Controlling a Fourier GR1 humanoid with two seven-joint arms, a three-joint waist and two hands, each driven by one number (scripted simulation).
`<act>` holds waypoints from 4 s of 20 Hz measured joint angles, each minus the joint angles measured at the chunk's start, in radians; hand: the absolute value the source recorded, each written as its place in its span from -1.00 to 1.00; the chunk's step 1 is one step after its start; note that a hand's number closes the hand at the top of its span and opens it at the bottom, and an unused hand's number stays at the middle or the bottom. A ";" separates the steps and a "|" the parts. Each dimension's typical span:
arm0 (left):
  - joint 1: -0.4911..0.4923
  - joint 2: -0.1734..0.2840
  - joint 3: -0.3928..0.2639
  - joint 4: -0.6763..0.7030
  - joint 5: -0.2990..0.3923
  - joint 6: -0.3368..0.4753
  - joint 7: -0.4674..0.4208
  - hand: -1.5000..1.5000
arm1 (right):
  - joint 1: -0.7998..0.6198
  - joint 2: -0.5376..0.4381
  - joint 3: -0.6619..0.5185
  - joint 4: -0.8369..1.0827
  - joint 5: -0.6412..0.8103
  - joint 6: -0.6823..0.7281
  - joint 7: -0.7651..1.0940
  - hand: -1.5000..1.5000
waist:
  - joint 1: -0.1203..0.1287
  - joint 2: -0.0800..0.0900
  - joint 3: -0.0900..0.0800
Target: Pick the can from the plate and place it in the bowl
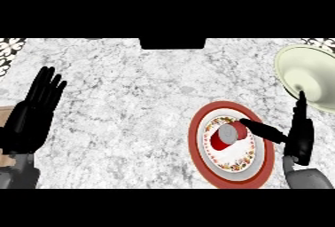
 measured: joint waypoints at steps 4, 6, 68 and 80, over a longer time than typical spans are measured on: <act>0.004 -0.009 0.014 0.012 0.029 -0.040 -0.013 0.00 | -0.028 -0.102 0.023 -0.027 0.159 -0.005 0.192 -1.00 | 0.010 -0.001 0.003; -0.001 -0.016 0.015 0.023 0.029 -0.043 -0.018 0.00 | -0.053 -0.157 0.044 -0.043 0.205 0.065 0.305 -1.00 | 0.012 -0.001 0.003; -0.014 -0.080 0.083 0.044 -0.017 -0.131 -0.010 0.00 | -0.303 -0.107 0.349 0.024 -0.051 0.742 0.782 1.00 | 0.022 -0.005 0.005; -0.034 -0.100 0.097 0.061 -0.040 -0.133 0.003 0.00 | -0.375 -0.108 0.385 0.086 0.026 0.846 0.734 1.00 | 0.021 -0.007 0.002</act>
